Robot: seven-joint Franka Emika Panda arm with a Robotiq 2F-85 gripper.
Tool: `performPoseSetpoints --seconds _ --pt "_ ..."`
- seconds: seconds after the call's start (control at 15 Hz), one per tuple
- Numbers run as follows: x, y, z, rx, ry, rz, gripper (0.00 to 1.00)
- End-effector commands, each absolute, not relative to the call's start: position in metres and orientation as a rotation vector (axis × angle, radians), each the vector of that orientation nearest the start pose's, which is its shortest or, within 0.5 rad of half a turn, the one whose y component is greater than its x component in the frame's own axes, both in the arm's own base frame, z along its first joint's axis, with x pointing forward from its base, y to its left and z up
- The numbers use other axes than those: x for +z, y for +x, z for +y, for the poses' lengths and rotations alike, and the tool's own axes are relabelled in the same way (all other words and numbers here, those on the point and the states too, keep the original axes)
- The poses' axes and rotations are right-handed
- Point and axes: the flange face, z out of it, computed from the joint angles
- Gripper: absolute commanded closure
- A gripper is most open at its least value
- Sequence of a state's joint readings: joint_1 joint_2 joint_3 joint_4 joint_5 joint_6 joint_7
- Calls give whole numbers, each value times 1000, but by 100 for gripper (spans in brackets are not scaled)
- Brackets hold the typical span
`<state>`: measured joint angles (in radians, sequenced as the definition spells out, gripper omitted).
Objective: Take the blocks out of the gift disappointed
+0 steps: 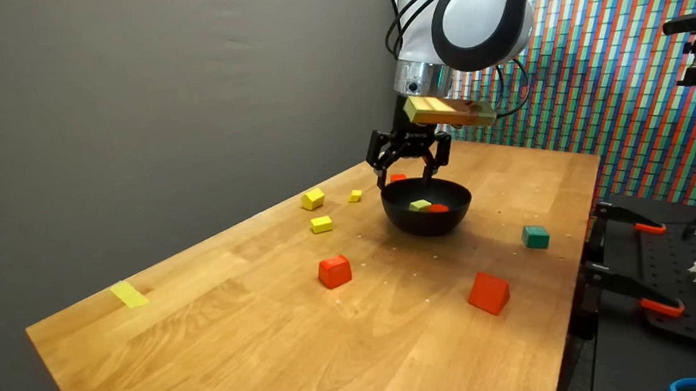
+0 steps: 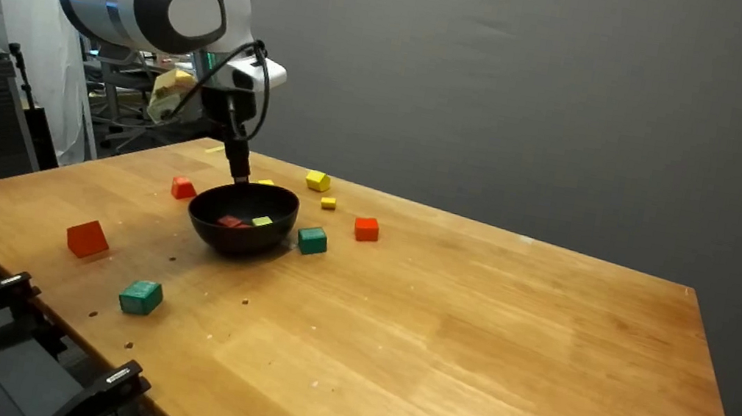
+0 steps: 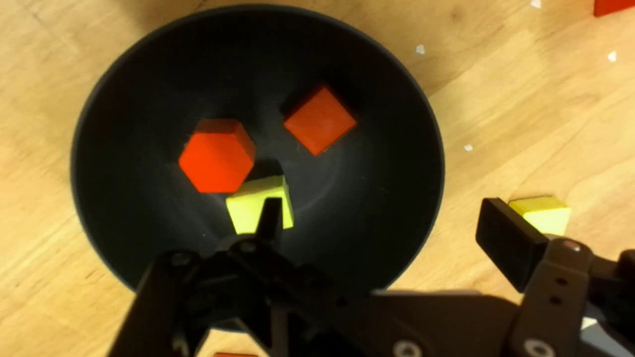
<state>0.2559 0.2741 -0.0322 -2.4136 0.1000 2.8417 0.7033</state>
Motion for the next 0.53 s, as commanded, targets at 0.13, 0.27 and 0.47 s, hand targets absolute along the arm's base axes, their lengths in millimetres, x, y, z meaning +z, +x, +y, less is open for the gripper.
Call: performPoseSetpoints --seconds 0.13,0.27,0.47 --pt "247 482 106 -336 -3184 526 0" --pt "255 482 104 -417 -3275 392 0" --pt "260 476 106 -424 -3285 259 0"
